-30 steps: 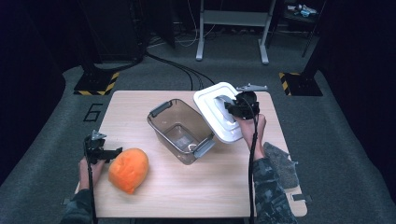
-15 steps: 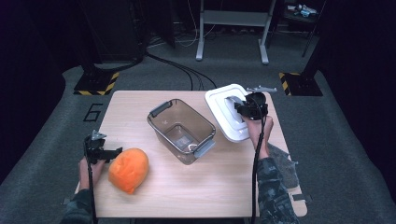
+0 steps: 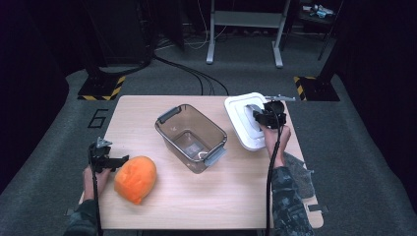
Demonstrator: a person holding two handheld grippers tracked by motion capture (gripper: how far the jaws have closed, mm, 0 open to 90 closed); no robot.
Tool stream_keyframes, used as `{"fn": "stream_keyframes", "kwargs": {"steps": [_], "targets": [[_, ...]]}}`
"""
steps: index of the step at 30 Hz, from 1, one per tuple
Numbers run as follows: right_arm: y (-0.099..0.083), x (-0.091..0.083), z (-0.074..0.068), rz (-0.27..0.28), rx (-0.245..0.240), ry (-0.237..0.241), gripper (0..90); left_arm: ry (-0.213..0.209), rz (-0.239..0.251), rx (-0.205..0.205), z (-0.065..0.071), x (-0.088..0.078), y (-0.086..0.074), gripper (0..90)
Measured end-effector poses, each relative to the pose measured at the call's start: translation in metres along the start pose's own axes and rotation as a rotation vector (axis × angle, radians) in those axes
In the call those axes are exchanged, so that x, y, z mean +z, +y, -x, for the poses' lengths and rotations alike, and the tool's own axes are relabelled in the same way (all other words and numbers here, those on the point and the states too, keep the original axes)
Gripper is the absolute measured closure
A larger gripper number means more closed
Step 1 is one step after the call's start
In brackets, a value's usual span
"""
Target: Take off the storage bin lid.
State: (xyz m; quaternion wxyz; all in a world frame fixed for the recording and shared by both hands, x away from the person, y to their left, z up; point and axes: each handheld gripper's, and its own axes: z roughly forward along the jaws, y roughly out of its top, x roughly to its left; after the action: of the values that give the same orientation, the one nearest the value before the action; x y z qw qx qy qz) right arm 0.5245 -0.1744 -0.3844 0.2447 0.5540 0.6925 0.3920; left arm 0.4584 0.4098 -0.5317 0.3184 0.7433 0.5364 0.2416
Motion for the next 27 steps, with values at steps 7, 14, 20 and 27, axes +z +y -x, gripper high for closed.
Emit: {"fn": "stream_keyframes", "kwargs": {"steps": [7,14,20,27], "targets": [[-0.011,0.014,0.003,-0.006,0.022,-0.037,66.4,-0.003,-0.001,-0.001,0.0,0.0,0.0,0.2],[-0.022,0.029,0.004,-0.025,0.057,-0.065,66.4,-0.004,0.002,-0.003,0.0,0.0,0.0,0.2],[-0.03,0.039,0.005,-0.035,0.069,-0.083,66.4,-0.004,0.002,-0.002,0.0,0.0,0.0,0.3],[-0.034,0.049,0.001,-0.041,0.082,-0.091,66.4,-0.001,0.002,0.0,0.0,0.0,0.0,0.3]]}}
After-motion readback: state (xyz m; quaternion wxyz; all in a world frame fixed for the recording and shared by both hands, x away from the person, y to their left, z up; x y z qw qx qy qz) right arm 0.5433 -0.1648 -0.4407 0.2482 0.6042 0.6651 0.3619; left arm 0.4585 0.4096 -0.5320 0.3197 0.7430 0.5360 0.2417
